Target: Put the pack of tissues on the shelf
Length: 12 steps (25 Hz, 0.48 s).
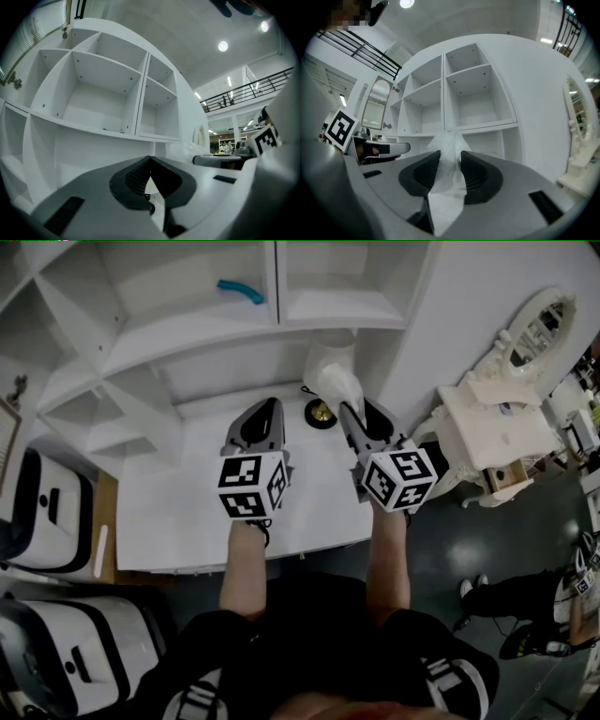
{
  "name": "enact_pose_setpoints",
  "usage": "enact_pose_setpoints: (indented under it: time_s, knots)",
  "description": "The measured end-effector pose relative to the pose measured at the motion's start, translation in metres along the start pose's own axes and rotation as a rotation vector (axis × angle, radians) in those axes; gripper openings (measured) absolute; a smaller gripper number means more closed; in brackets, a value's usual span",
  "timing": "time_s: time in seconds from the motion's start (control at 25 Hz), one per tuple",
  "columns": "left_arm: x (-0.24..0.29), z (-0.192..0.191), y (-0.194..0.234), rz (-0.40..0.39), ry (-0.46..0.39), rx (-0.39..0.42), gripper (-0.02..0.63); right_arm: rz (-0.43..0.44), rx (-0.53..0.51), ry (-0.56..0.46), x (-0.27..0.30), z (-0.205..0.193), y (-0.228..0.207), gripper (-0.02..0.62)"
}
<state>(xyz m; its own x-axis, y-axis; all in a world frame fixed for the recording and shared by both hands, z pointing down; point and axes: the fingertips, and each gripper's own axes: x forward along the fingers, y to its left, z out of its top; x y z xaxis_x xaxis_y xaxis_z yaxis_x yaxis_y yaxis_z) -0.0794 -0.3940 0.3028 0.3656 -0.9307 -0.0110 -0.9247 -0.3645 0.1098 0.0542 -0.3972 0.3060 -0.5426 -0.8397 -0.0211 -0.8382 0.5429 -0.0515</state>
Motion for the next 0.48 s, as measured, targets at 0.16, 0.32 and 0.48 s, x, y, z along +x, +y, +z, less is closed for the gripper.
enact_pose_setpoints:
  time_s: [0.16,0.32,0.48]
  knots:
    - [0.007,0.001,-0.008,-0.012,-0.005,0.005,0.011,0.013,-0.024,-0.043,0.008,0.019,-0.007,0.144]
    - [0.010,0.011,-0.018,-0.033,-0.028,0.017,0.011,0.006,-0.055,-0.065,0.019,0.035,-0.017,0.144]
    - [0.012,0.017,-0.015,-0.024,-0.039,0.021,0.011,0.008,-0.087,-0.085,0.030,0.055,-0.026,0.144]
